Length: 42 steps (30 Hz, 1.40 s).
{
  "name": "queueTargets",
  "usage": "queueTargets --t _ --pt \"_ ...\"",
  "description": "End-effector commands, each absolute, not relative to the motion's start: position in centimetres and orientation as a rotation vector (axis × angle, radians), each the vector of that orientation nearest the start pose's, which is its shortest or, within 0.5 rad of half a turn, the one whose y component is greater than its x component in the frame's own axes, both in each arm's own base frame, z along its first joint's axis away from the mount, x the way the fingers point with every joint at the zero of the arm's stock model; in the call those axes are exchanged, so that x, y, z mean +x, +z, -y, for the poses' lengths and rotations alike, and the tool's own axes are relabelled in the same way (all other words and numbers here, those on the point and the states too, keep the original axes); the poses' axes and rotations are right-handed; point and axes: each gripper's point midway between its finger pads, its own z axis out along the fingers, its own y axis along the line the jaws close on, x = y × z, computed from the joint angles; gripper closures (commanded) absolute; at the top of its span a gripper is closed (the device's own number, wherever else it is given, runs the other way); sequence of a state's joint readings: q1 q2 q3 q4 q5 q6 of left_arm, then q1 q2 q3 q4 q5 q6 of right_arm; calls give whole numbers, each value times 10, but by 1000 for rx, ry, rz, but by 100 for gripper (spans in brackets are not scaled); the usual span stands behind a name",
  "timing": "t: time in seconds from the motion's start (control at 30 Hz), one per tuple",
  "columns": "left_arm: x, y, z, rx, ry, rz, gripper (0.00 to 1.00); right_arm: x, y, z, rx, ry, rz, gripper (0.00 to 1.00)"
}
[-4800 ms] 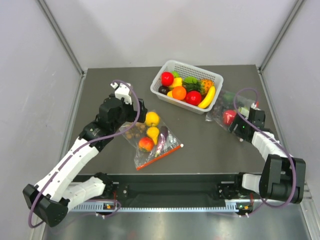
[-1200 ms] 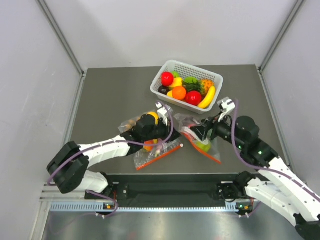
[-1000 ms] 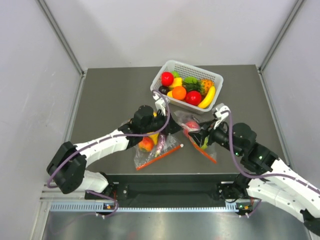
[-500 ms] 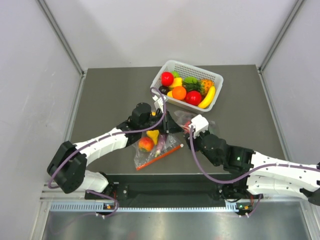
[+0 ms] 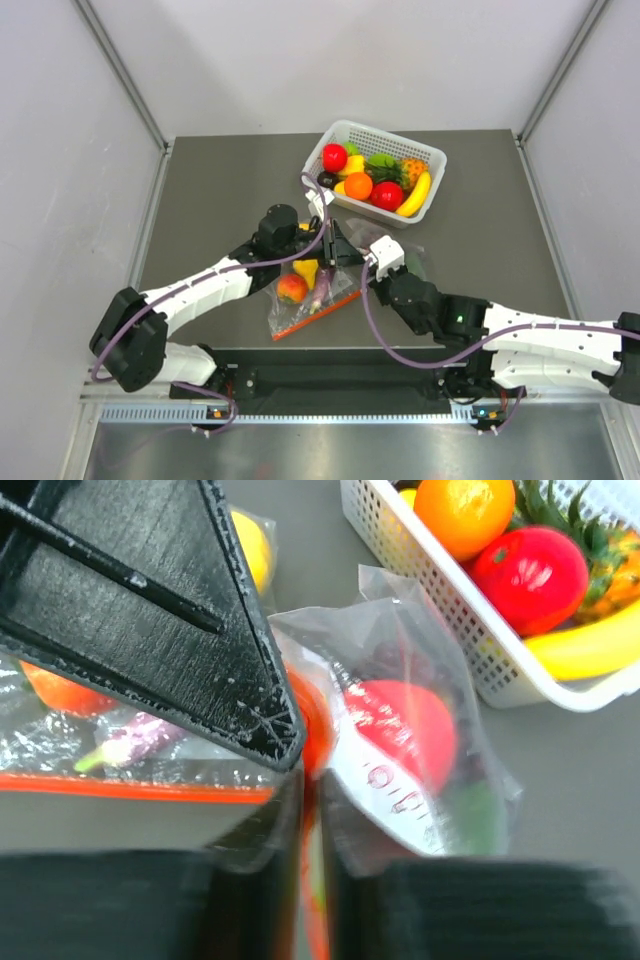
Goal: Open the zip-top bag and remove the fake food
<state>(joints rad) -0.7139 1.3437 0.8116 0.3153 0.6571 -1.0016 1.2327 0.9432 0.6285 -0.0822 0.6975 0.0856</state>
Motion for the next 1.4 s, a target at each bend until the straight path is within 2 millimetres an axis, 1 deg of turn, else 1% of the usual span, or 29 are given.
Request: queueTargets --t 0.0,0.07,0.1,0.13,0.17,0.2,0.23,0.27,0.3,0.33,0.37,0.4,0.43,0.47,0.5,0.57,0.6,0.7,0.73,0.8,0.83,0.87,0.93,1.0,1.13,1.2,1.3,1.33,1.37 --pt "192 289 353 397 -1821 -1893 100 202 209 -253 -588 331 -1721 95" --pt "187 287 352 426 -1835 -1891 100 208 215 -249 -575 345 -1715 100" --pt "186 288 351 434 -1838 -1880 100 206 220 -251 -588 389 -1703 100" --pt "185 288 350 461 -1827 -1864 100 213 222 -246 -574 390 -1704 100" --pt "184 287 350 481 -1817 -1859 100 215 224 -245 -580 402 -1701 100" --pt "184 288 348 496 -1797 -1850 88 213 227 -248 -601 450 -1691 100" --pt "184 283 346 505 -1771 -1872 78 222 230 -240 -575 445 -1692 100" --pt "188 288 341 541 -1700 -1821 68 223 235 -238 -571 468 -1683 100" --pt "190 287 338 553 -1645 -1819 59 220 236 -242 -606 521 -1678 100" --pt "193 276 332 607 -1539 -1835 42 227 240 -235 -586 524 -1678 100" --pt "195 286 324 618 -1468 -1799 37 228 242 -235 -591 546 -1676 100" --pt "208 285 317 576 -1362 -1796 31 222 245 -240 -634 609 -1667 100" --pt "210 290 307 599 -1276 -1757 25 225 251 -236 -630 624 -1659 100" --pt "212 291 302 601 -1227 -1731 24 217 251 -242 -683 686 -1656 100" --pt "221 293 295 569 -1156 -1712 23 216 253 -244 -697 712 -1652 100" --pt "222 299 286 596 -1085 -1648 22 215 261 -246 -710 763 -1645 100" --pt "224 301 283 602 -1058 -1625 23 207 262 -252 -752 821 -1641 100" --pt "232 298 276 621 -959 -1580 29 201 275 -258 -769 927 -1627 100" --pt "233 289 275 657 -928 -1574 30 199 277 -259 -770 955 -1624 100" --pt "234 288 276 687 -912 -1528 32 190 288 -265 -785 1054 -1602 100" --pt "234 279 277 719 -896 -1522 32 191 295 -264 -780 1076 -1591 100" --pt "234 277 278 733 -896 -1514 32 187 297 -266 -791 1122 -1588 100" --pt "237 272 281 753 -887 -1495 31 189 304 -266 -786 1146 -1579 100" --pt "237 268 284 770 -894 -1492 31 185 307 -269 -806 1204 -1568 100" --pt "241 270 290 770 -908 -1459 28 182 304 -272 -834 1292 -1571 100" --pt "240 273 293 768 -931 -1438 27 181 298 -273 -840 1336 -1586 100" --pt "237 277 298 774 -969 -1396 27 178 296 -273 -855 1409 -1584 100" --pt "238 277 300 774 -978 -1393 30 177 295 -273 -848 1430 -1593 100" --pt "237 280 302 778 -991 -1374 40 176 296 -273 -855 1439 -1586 100"
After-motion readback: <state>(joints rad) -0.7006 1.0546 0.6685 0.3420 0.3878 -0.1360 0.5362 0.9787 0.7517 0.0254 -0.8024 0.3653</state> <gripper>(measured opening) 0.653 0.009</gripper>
